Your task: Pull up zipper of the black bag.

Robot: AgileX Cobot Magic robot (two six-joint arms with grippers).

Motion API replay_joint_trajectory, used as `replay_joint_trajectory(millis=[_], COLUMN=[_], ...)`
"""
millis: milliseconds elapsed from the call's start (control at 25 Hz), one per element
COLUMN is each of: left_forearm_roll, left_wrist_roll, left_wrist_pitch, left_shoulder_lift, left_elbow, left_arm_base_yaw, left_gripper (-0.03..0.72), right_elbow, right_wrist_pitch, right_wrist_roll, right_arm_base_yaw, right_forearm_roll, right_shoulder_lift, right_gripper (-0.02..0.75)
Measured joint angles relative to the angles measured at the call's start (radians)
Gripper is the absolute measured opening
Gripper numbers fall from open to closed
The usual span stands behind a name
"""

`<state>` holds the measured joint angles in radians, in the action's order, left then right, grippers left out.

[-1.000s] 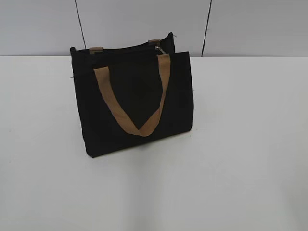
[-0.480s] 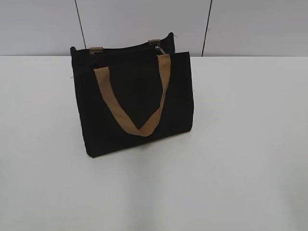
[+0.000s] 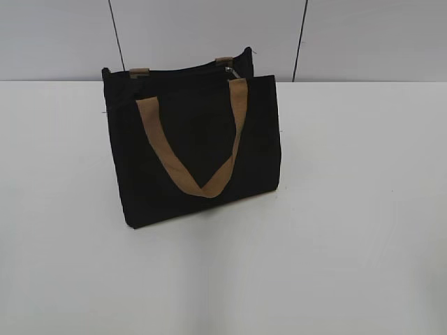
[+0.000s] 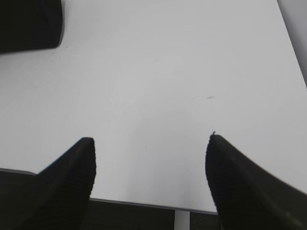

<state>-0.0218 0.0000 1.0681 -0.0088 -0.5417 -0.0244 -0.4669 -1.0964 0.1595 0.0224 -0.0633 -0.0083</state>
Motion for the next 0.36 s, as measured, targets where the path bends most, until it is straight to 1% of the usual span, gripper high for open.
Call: replay_joint_trajectory(millis=[360], left_forearm_roll=[0.0], left_wrist_roll=[0.0], left_wrist_pitch=[0.0], left_shoulder_lift=[0.0], left_elbow=[0.0], left_arm_base_yaw=[0.0], left_gripper=[0.521], right_elbow=[0.0], right_wrist_pitch=[0.0], right_wrist_roll=[0.0], right_arm_base_yaw=[-0.001], right_forearm_roll=[0.0], right_shoulder_lift=[0.0], right_gripper=[0.543])
